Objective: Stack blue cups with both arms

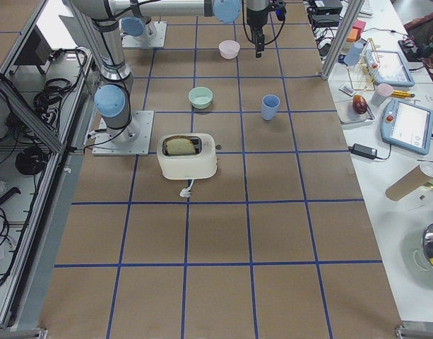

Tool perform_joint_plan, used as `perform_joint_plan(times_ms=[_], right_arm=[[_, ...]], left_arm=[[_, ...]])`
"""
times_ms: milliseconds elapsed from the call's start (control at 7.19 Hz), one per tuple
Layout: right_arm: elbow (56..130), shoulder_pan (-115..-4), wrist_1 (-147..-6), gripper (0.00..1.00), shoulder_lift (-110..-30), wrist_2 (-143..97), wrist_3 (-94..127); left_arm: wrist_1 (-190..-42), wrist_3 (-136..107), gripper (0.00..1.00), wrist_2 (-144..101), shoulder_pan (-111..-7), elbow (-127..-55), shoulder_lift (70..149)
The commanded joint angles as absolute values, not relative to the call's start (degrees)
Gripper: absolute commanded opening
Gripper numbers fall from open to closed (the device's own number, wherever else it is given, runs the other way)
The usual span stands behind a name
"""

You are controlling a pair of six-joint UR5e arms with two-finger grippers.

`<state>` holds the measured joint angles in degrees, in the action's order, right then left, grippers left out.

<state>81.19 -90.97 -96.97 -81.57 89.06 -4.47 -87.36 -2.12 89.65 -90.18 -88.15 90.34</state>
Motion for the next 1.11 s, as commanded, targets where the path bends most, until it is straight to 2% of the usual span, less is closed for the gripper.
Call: perform_joint_plan(times_ms=[0, 557, 974], right_arm=[[81.3, -90.97, -97.03, 1.0, -81.56, 89.12, -4.48], [81.3, -90.88, -97.12, 1.0, -81.56, 89.03, -4.57], [81.04, -90.79, -97.12, 1.0, -80.86, 89.12, -4.92]], left_arm=[[-87.36, -2.11, 1.0, 89.74, -90.18, -88.15, 90.26], [-83.97, -1.32, 1.0, 89.47, -89.83, -87.01, 93.58], [-66.51, 1.66, 1.0, 90.0, -89.48, -86.84, 109.9]])
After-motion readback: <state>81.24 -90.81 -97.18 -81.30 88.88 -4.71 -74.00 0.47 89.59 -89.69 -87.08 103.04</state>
